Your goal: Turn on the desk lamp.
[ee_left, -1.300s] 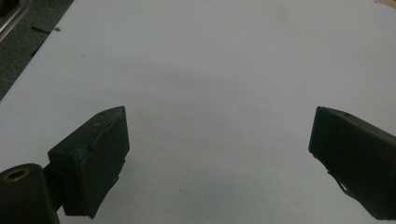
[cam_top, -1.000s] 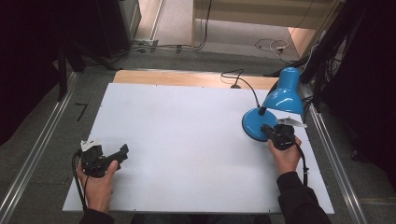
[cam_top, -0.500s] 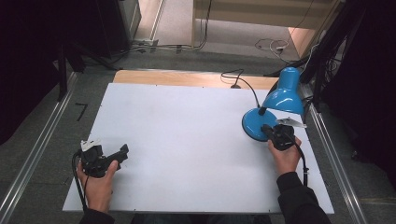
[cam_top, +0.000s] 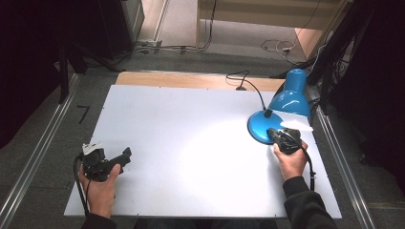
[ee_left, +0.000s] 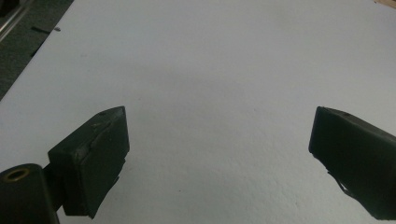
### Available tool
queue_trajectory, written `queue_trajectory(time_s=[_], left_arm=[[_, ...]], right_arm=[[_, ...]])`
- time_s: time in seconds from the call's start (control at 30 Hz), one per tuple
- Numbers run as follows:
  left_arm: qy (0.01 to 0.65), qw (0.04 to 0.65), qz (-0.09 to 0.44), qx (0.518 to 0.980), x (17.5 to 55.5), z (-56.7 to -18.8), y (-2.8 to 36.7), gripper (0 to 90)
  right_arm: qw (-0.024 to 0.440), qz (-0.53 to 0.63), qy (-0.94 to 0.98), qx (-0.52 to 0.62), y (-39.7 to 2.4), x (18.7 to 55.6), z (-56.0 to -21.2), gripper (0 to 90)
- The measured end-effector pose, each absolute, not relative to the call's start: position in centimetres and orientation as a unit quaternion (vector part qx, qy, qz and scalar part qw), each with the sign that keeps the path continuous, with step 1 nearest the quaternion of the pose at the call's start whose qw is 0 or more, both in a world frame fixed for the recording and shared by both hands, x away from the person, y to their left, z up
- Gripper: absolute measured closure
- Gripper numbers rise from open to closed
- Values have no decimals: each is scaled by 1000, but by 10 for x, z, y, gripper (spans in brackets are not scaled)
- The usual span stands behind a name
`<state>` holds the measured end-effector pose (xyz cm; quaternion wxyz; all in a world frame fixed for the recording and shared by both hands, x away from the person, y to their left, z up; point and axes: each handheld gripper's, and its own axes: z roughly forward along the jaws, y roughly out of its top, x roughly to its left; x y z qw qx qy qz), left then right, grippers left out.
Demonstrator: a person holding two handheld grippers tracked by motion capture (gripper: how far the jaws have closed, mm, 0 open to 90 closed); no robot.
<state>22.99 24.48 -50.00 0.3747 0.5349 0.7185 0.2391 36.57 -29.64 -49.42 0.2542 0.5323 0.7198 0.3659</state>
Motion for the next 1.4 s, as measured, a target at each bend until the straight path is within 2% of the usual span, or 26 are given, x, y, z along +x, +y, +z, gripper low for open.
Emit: queue_trajectory(time_s=[0.27,0.33,0.67,1.0,1.4], left_arm=[[719,375,239,534,230,-500,245,56],[719,374,238,535,230,-500,245,56],[719,375,239,534,230,-500,245,55],[718,375,240,535,230,-500,244,56],[718,375,239,535,230,-499,244,56]], right_arm=[[247,363,720,537,-300,365,-492,876],[242,372,718,536,-302,364,-491,834],[239,385,721,524,-300,357,-483,772],[231,399,721,518,-300,351,-477,611],[217,403,721,520,-300,346,-475,352]])
